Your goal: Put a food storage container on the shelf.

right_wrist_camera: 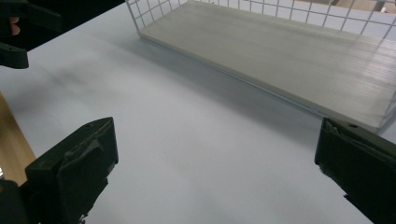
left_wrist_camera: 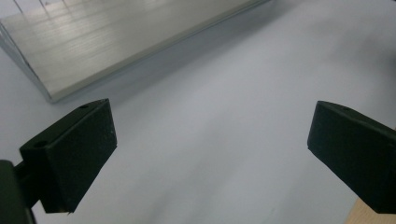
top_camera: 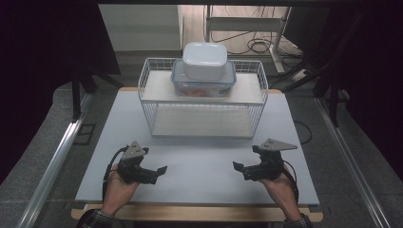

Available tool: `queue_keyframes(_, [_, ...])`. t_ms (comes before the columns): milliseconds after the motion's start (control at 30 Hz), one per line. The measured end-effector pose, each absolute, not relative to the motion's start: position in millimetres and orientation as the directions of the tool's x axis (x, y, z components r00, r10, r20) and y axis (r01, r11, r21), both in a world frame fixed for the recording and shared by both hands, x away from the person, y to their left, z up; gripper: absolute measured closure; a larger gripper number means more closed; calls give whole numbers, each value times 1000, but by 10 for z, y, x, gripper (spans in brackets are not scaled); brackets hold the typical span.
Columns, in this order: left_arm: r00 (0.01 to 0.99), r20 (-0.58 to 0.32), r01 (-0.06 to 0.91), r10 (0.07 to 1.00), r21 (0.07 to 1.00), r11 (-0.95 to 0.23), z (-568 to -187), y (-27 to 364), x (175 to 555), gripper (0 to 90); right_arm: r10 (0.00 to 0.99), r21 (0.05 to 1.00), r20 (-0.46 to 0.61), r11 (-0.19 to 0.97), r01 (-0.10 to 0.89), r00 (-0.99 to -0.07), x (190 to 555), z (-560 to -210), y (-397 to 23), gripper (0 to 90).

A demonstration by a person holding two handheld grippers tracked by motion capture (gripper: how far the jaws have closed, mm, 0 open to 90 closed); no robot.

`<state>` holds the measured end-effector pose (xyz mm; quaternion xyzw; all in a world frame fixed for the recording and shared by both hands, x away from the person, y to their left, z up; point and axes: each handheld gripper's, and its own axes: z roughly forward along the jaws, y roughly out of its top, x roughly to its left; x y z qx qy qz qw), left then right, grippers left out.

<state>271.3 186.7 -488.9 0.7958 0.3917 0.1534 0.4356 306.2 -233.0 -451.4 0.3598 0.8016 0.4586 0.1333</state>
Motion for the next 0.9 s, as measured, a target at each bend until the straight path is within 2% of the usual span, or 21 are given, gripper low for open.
queue_keyframes(900, [600, -63, 538, 798, 769, -344, -5154, 2022, 2564, 0, 747, 804, 105, 325, 498, -656, 2887, -4842, -2599, 0])
